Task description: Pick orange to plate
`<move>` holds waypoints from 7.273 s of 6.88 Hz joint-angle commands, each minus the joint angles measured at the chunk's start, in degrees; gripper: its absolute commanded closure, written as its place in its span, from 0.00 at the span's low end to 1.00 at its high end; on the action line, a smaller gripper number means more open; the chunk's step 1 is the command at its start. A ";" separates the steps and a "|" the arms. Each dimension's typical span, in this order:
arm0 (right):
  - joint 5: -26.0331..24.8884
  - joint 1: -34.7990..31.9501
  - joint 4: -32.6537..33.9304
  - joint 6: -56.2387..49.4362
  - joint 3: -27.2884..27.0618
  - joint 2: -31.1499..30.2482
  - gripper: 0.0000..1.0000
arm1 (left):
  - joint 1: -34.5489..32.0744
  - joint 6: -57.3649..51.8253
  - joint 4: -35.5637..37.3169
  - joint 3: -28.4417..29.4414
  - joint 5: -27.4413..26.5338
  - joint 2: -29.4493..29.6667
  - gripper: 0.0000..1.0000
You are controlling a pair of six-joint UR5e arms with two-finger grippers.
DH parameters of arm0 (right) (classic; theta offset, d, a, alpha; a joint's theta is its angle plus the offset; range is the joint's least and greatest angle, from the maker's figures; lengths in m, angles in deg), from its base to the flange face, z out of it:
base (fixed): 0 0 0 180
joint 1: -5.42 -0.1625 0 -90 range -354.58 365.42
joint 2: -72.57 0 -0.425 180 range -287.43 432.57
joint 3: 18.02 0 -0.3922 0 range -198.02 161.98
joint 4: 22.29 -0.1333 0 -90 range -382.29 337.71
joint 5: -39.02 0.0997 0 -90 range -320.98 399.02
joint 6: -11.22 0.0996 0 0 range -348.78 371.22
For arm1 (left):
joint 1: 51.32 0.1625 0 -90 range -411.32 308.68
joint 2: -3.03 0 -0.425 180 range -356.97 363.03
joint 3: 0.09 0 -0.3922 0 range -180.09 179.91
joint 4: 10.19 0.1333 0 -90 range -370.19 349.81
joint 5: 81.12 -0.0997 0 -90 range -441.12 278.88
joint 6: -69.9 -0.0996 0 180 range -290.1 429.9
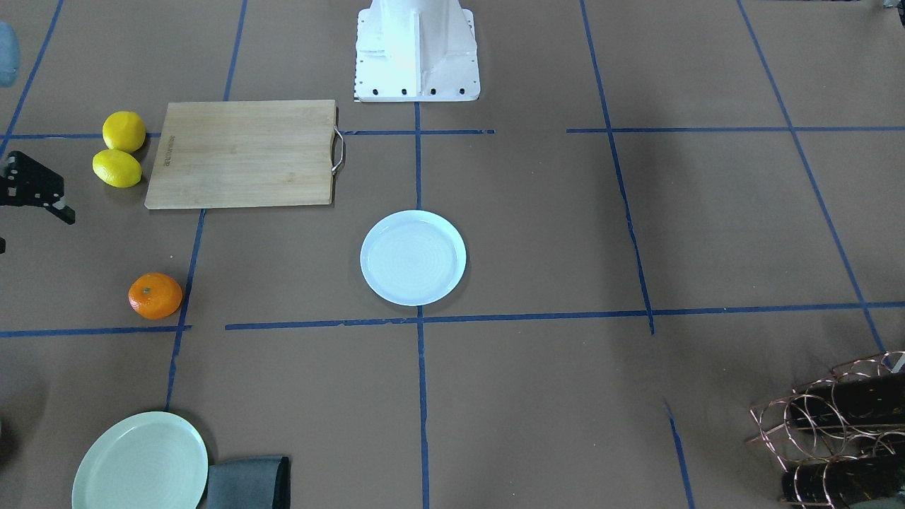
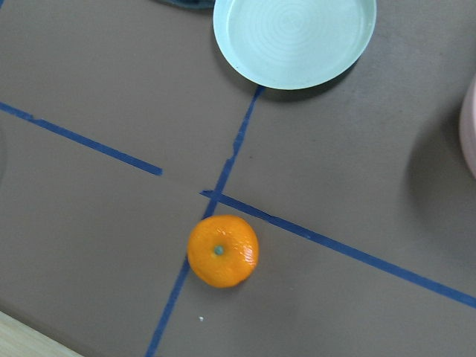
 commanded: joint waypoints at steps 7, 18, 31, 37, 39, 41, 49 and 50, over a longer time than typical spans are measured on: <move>-19.35 16.36 -15.89 12.99 13.77 1.08 0.00 | -0.85 -0.27 -0.13 -1.13 1.00 -2.60 0.00; -20.76 18.38 -15.54 18.06 17.11 7.11 0.64 | -1.11 -0.45 -0.13 -1.66 1.00 -2.87 0.00; -40.54 40.88 3.89 45.77 33.19 42.47 0.17 | -1.20 -0.36 0.40 -2.45 1.61 -4.80 0.00; -17.65 17.39 16.17 18.70 13.74 32.77 0.00 | -1.20 0.26 0.40 -1.93 4.23 -4.80 0.00; -10.94 6.13 22.23 0.60 6.85 24.66 0.00 | -1.20 0.26 0.31 -1.92 5.13 -4.97 0.00; -8.30 -4.59 29.70 -17.41 5.33 18.77 0.00 | -1.20 0.26 0.23 -2.10 4.86 -4.97 0.00; -7.76 -18.79 15.24 -27.62 5.06 -16.58 0.00 | -1.20 -0.45 -0.13 -2.71 5.13 -4.97 0.00; -7.06 -18.79 13.92 -27.62 5.15 -17.46 0.00 | -1.20 -0.36 -0.13 -2.71 4.61 -4.97 0.00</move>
